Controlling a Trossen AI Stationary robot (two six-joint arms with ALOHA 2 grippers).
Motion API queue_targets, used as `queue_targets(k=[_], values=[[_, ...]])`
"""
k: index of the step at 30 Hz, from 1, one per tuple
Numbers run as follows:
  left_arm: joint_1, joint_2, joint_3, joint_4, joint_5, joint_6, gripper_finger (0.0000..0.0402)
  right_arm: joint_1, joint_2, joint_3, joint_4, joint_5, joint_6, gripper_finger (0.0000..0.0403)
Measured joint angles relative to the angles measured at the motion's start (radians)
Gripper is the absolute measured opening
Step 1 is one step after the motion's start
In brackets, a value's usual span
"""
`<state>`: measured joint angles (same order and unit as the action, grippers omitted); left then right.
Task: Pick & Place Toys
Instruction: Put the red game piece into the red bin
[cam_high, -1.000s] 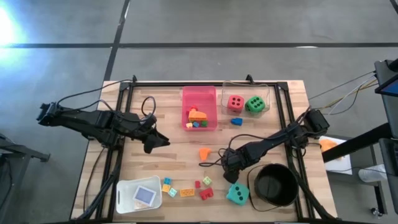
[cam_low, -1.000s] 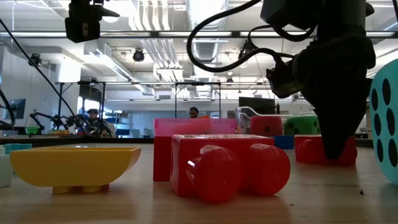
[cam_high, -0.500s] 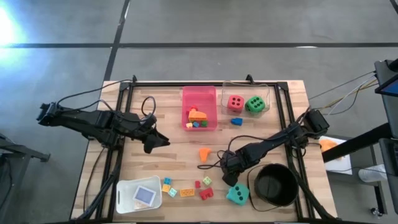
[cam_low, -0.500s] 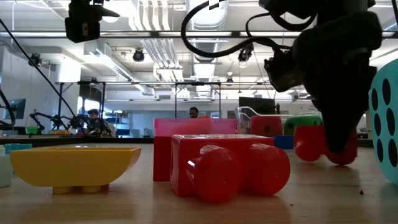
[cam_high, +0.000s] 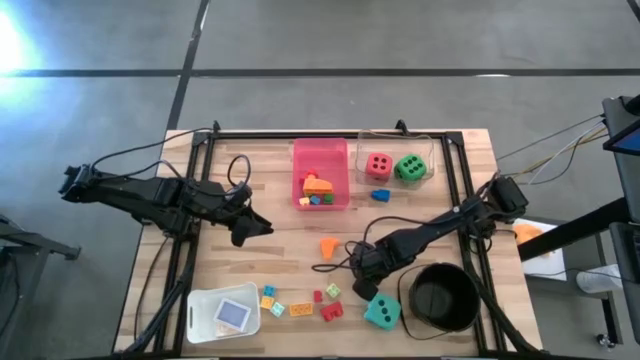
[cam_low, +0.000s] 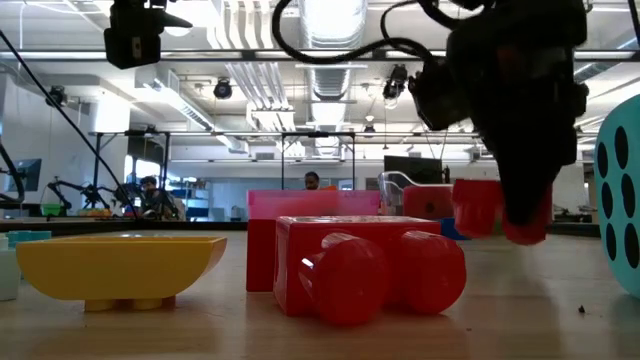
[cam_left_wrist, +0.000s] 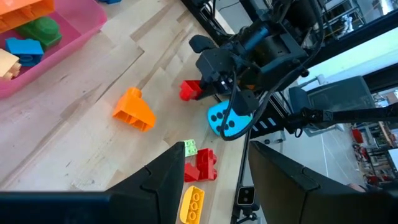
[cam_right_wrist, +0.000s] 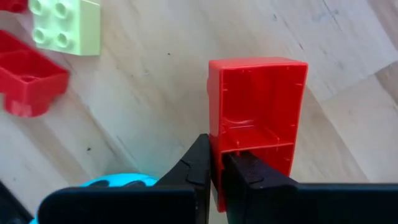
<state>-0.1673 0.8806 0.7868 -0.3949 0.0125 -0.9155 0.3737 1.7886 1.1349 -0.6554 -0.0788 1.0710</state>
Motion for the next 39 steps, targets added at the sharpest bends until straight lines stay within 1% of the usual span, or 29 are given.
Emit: queue_targets(k=[4, 6, 10, 13, 18, 24, 28, 32, 36, 39], values=[[0.000, 0.000, 0.000, -0.001, 0.007, -0.001, 0.0181, 0.000, -0.013, 0.065, -0.084, 0.029, 0.003, 0.0012], [0.000, 0.000, 0.000, -0.001, 0.007, -0.001, 0.0181, 0.000, -0.022, 0.111, -0.154, 0.075, 0.003, 0.0012], [0.001, 0.000, 0.000, 0.000, 0.006, -0.001, 0.0181, -0.032, -0.044, 0.216, -0.301, 0.206, -0.017, 0.0011], [0.001, 0.000, 0.000, 0.000, 0.005, -0.001, 0.0181, -0.088, -0.047, 0.289, -0.357, 0.240, -0.068, 0.0011], [0.000, 0.000, 0.000, 0.001, 0.004, -0.011, 0.0181, -0.190, -0.048, 0.391, -0.364, 0.240, -0.168, 0.0011], [0.000, 0.000, -0.002, -0.004, 0.004, -0.015, 0.0181, -0.319, -0.048, 0.462, -0.365, 0.240, -0.275, 0.0011], [0.000, 0.000, -0.002, -0.005, 0.004, -0.027, 0.0181, -0.395, -0.046, 0.475, -0.362, 0.237, -0.330, 0.0011], [0.000, 0.000, -0.005, -0.005, 0.003, -0.027, 0.0181, -0.479, -0.034, 0.475, -0.345, 0.234, -0.336, 0.0011], [0.000, 0.000, -0.007, -0.020, -0.004, -0.056, 0.0181, -0.552, -0.005, 0.475, -0.276, 0.188, -0.358, 0.0011], [0.000, 0.000, -0.007, -0.025, -0.004, -0.069, 0.0181, -0.584, 0.022, 0.475, -0.221, 0.175, -0.388, 0.0011]])
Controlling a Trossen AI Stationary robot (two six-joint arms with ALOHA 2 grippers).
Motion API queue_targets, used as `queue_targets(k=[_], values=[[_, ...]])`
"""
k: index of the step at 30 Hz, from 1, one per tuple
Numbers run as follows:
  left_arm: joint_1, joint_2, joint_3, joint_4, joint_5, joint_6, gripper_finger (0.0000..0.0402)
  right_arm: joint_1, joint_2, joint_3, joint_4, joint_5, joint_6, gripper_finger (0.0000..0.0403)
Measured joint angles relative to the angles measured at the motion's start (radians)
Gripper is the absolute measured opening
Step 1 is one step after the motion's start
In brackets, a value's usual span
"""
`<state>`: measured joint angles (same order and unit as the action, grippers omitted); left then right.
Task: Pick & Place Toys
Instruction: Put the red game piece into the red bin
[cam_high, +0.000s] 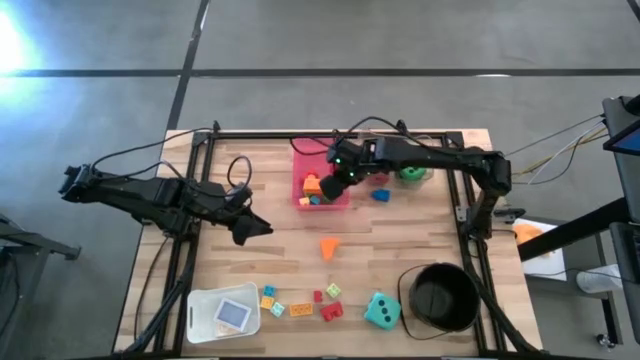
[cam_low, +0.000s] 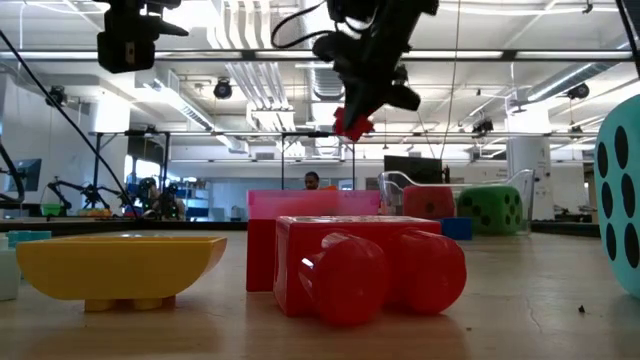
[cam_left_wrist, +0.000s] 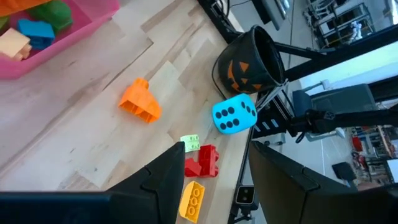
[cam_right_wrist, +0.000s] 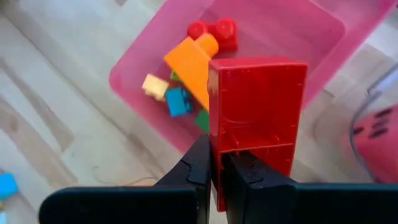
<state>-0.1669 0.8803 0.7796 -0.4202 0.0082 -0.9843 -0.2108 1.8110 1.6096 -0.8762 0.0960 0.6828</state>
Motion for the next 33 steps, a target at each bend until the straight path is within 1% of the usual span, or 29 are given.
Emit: queue_targets(k=[6, 10, 13, 20, 24, 28, 33], values=[[0.000, 0.000, 0.000, -0.002, -0.001, -0.036, 0.0181, -0.036, 0.070, 0.024, 0.028, -0.004, -0.058, 0.0011], [0.000, 0.000, 0.000, -0.002, 0.000, -0.048, 0.0181, -0.054, 0.133, 0.090, 0.001, -0.018, -0.116, 0.0011], [0.000, 0.000, 0.000, -0.002, -0.005, -0.063, 0.0181, -0.067, 0.187, 0.167, -0.046, -0.021, -0.166, 0.0011], [0.000, 0.000, 0.000, -0.003, -0.008, -0.064, 0.0181, -0.100, 0.340, 0.407, -0.240, -0.029, -0.325, 0.0011], [0.000, 0.000, 0.000, -0.004, -0.008, -0.064, 0.0181, -0.124, 0.427, 0.525, -0.340, -0.052, -0.369, 0.0011], [0.000, 0.000, 0.000, -0.014, -0.008, -0.064, 0.0181, -0.125, 0.490, 0.581, -0.390, -0.047, -0.403, 0.0011], [0.000, 0.000, 0.000, -0.037, -0.012, -0.064, 0.0181, -0.123, 0.539, 0.583, -0.400, -0.052, -0.414, 0.0011]])
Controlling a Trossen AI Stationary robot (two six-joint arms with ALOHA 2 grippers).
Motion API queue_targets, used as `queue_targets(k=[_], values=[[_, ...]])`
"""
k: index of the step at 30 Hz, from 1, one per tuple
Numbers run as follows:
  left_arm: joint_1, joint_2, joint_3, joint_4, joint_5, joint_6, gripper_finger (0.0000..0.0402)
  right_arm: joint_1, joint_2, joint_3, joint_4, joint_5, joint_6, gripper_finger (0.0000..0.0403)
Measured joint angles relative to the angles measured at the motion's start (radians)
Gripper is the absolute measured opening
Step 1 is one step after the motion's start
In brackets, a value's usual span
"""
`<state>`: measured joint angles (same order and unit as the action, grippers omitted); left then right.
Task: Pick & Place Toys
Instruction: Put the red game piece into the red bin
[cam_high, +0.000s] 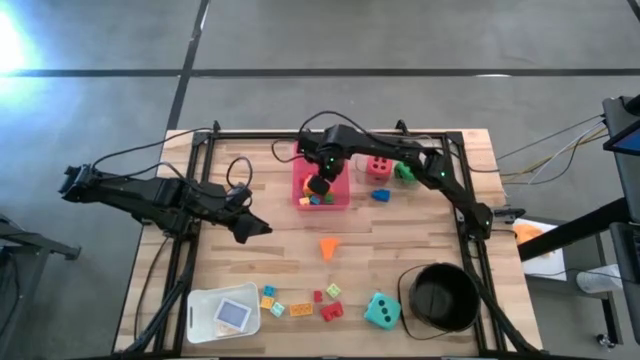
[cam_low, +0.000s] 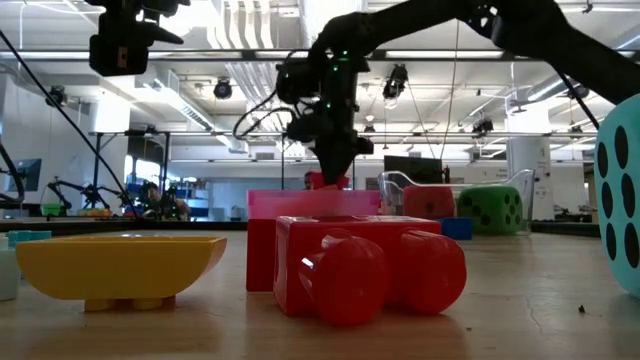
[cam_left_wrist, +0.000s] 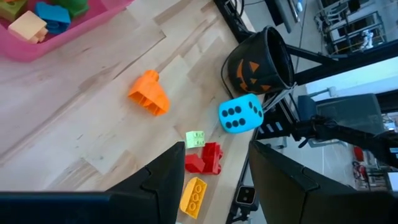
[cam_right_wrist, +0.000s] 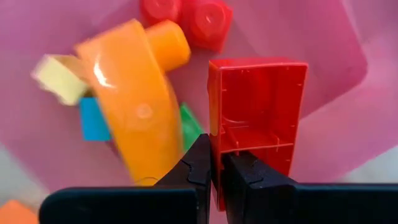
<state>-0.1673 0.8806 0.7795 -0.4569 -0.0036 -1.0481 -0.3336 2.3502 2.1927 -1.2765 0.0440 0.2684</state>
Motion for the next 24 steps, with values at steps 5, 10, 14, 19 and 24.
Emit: queue_targets(k=[5, 10, 14, 19, 24], values=[[0.000, 0.000, 0.000, -0.014, 0.000, 0.000, 0.0181, -0.002, 0.005, -0.039, 0.023, -0.002, 0.001, 0.0011], [0.000, 0.000, 0.000, -0.014, -0.003, 0.001, 0.0181, 0.000, -0.003, -0.095, 0.036, -0.026, 0.022, 0.0011], [0.000, 0.000, 0.000, -0.014, -0.005, 0.001, 0.0181, 0.015, -0.003, -0.155, 0.075, -0.024, 0.022, 0.0011], [0.000, 0.000, 0.000, -0.014, -0.008, 0.003, 0.0181, 0.031, -0.011, -0.198, 0.106, -0.007, 0.022, 0.0011], [0.000, 0.000, 0.000, -0.014, -0.014, 0.003, 0.0181, 0.033, -0.012, -0.202, 0.115, -0.007, 0.012, 0.0011]])
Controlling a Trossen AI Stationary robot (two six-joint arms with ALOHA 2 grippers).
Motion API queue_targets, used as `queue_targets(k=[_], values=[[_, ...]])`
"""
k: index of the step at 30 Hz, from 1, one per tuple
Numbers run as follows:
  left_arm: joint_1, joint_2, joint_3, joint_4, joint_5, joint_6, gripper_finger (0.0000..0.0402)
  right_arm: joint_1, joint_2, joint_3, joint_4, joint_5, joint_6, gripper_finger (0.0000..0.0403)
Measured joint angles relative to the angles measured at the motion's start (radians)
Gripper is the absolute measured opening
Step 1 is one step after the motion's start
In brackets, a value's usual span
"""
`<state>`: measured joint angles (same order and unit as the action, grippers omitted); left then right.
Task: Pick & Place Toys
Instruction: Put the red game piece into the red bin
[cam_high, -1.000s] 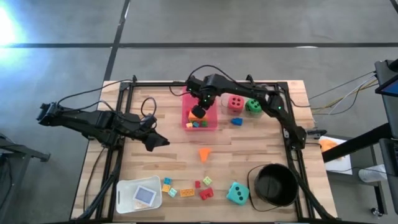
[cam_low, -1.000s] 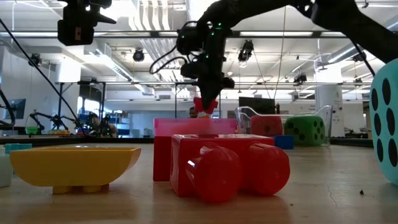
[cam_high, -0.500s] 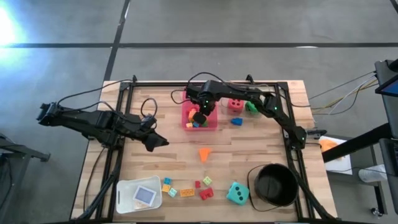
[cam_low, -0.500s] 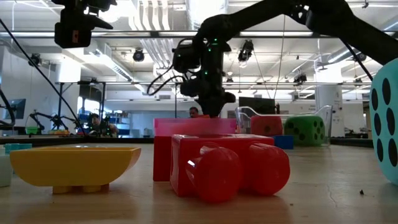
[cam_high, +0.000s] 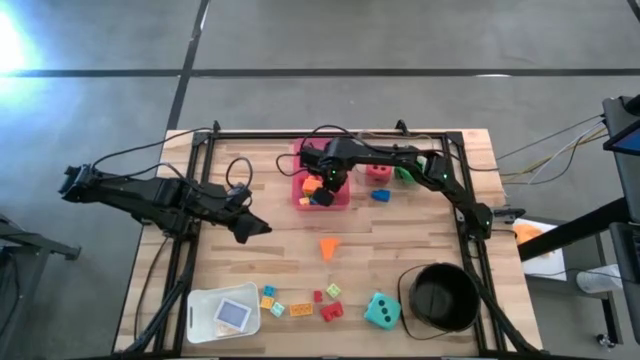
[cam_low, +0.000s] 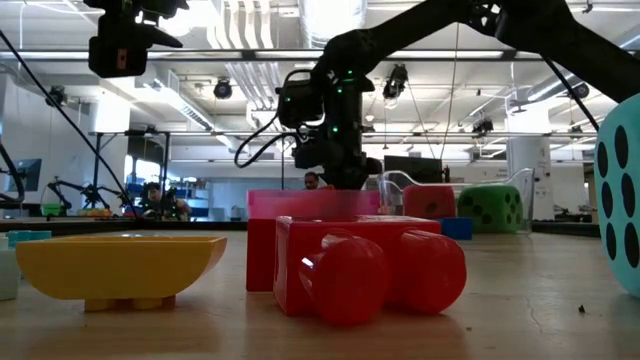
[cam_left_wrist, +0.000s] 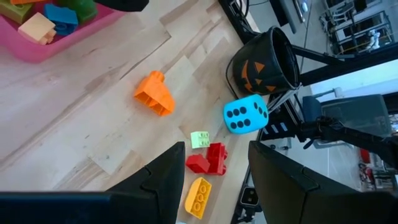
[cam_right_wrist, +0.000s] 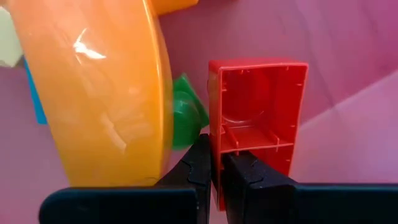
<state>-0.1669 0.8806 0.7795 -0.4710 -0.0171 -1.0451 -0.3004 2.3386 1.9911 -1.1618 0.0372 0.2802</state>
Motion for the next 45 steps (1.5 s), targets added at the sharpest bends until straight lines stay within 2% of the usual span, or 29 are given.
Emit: queue_targets(k=[16, 31, 45], values=[[0.000, 0.000, 0.000, -0.001, -0.009, 0.000, 0.0181, 0.000, 0.006, -0.002, 0.018, -0.014, -0.045, 0.0011], [0.000, 0.000, 0.000, -0.001, -0.009, -0.003, 0.0181, 0.018, 0.010, -0.004, 0.010, -0.011, -0.373, 0.0011], [0.000, 0.000, 0.000, -0.001, -0.009, -0.003, 0.0181, 0.021, 0.008, -0.006, 0.007, -0.011, -0.396, 0.0013]])
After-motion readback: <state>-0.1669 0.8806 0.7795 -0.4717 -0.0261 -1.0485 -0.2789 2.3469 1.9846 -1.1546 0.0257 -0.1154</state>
